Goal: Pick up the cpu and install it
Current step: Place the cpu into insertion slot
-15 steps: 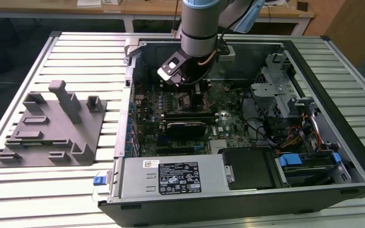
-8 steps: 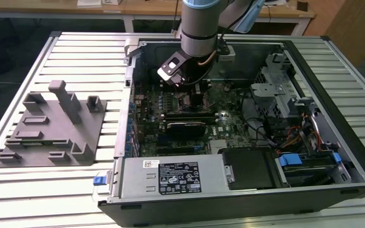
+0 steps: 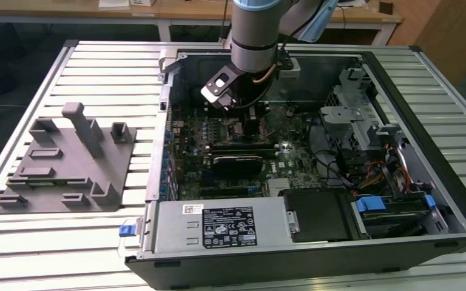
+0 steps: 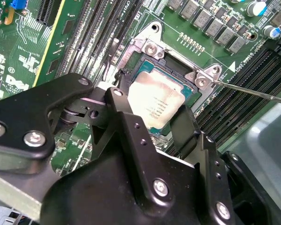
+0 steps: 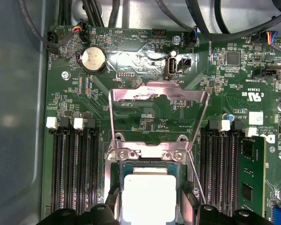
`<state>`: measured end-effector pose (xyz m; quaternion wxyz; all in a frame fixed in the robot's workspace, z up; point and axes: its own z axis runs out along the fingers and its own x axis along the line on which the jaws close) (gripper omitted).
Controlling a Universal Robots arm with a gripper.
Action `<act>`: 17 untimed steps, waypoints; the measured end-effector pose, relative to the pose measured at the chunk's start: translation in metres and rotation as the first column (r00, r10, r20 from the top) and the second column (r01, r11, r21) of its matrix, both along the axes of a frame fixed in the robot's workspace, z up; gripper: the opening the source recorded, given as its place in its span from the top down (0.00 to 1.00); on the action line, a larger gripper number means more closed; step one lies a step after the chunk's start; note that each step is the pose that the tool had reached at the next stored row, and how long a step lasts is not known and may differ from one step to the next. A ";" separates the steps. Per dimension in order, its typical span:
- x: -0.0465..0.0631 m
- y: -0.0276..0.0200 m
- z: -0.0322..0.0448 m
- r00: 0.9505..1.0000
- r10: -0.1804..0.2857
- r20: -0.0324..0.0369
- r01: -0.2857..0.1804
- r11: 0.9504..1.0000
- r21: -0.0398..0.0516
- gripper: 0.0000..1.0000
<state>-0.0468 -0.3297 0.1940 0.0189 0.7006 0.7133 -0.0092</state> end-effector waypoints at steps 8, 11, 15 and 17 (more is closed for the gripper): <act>0.000 0.0000 0.0067 1.000 0.000 0.000 0.000 1.000 0.000 0.38; 0.000 0.0000 0.0070 1.000 0.000 0.000 0.000 1.000 0.000 0.38; 0.000 0.0000 0.0072 1.000 0.000 0.000 0.000 1.000 0.000 0.40; 0.000 0.0000 0.0074 1.000 0.000 0.000 0.000 1.000 0.000 0.46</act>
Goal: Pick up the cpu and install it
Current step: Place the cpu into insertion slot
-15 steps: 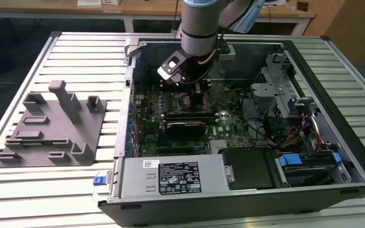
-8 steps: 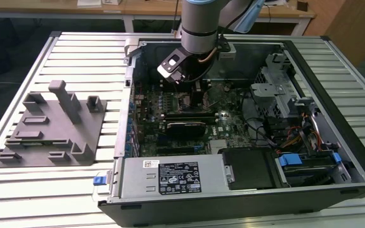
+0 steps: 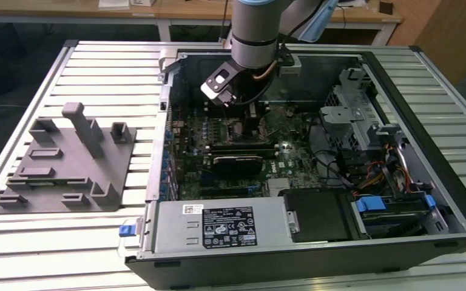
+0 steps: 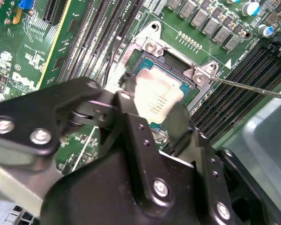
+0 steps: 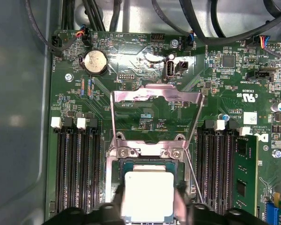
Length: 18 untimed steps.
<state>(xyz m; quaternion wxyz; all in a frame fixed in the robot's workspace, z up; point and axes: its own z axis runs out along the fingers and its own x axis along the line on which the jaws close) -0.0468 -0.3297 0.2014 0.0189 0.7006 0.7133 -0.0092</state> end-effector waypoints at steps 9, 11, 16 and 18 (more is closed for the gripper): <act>0.000 0.0000 0.0005 1.000 0.000 0.000 0.000 1.000 0.000 0.82; 0.000 0.0000 0.0007 1.000 0.000 0.000 0.000 1.000 0.000 0.87; 0.000 -0.0001 0.0010 1.000 0.000 0.000 0.000 1.000 0.002 0.89; 0.000 -0.0001 0.0007 1.000 0.000 0.000 0.000 1.000 0.010 0.89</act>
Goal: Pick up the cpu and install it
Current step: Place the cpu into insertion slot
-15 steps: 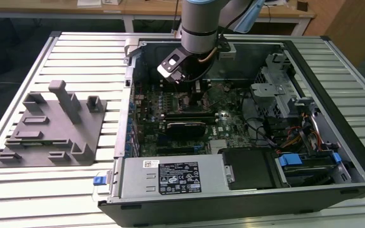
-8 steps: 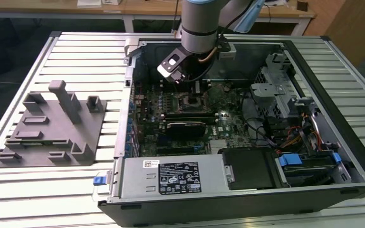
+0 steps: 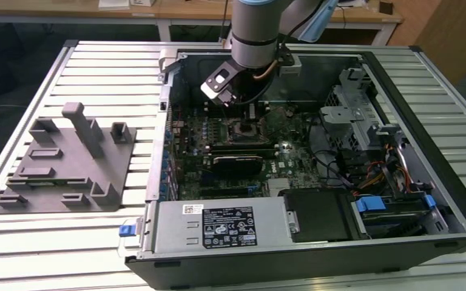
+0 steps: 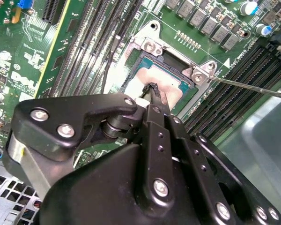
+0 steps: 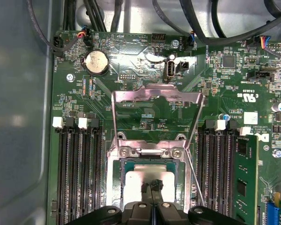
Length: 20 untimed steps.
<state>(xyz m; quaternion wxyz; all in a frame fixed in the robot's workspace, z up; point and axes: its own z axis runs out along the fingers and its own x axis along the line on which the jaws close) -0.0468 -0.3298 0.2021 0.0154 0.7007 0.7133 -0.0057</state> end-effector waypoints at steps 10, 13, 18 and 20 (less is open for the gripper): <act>0.000 -0.0001 -0.0030 1.000 0.000 0.000 0.000 1.000 0.001 0.89; 0.000 -0.0003 -0.0040 1.000 0.000 -0.001 0.000 1.000 0.000 0.89; 0.000 -0.0001 -0.0045 1.000 0.000 0.000 0.000 1.000 0.001 0.89; 0.000 0.0000 -0.0036 1.000 0.000 0.001 0.000 1.000 0.002 0.89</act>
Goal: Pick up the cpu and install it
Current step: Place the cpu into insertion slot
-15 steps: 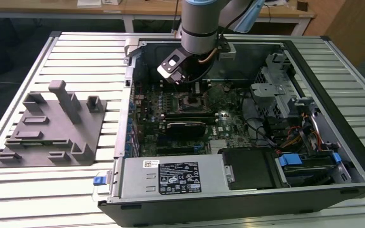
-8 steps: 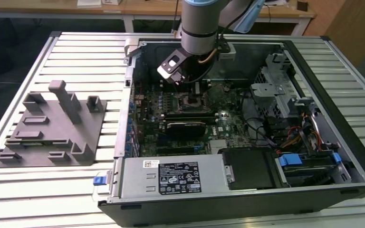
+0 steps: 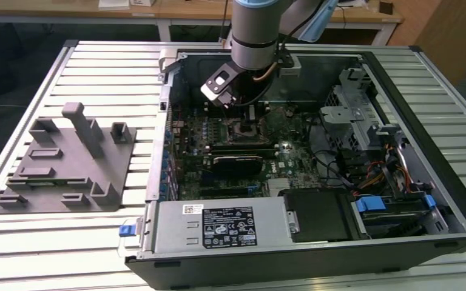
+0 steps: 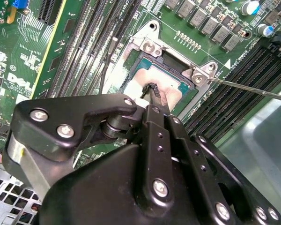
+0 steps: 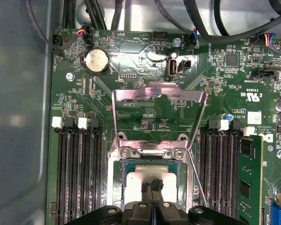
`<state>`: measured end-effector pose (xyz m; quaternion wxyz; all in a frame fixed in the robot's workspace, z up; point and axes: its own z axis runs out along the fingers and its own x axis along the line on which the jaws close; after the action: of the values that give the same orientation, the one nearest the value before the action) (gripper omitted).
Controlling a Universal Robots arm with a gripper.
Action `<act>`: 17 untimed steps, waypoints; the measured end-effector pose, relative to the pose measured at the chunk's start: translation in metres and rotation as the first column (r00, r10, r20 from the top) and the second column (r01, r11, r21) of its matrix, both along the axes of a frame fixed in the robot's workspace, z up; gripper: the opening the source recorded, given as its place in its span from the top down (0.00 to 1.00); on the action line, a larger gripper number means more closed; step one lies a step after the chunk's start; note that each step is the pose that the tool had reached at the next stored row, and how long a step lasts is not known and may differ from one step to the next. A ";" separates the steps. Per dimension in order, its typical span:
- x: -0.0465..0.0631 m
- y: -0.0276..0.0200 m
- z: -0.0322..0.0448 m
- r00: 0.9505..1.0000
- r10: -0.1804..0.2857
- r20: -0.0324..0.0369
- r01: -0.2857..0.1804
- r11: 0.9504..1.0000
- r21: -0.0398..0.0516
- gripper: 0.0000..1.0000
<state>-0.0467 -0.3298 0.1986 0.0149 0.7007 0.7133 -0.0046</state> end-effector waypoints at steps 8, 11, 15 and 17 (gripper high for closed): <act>0.000 -0.0001 0.0169 1.000 0.000 -0.001 0.000 1.000 -0.001 0.89; 0.000 -0.0001 0.0264 1.000 0.000 -0.001 0.000 1.000 -0.001 0.89; 0.000 -0.0001 0.0338 1.000 0.000 0.000 0.000 1.000 -0.001 0.89; 0.000 -0.0001 0.0339 1.000 0.000 0.000 0.000 1.000 -0.001 0.89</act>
<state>-0.0468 -0.3300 0.2324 0.0150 0.7007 0.7133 -0.0048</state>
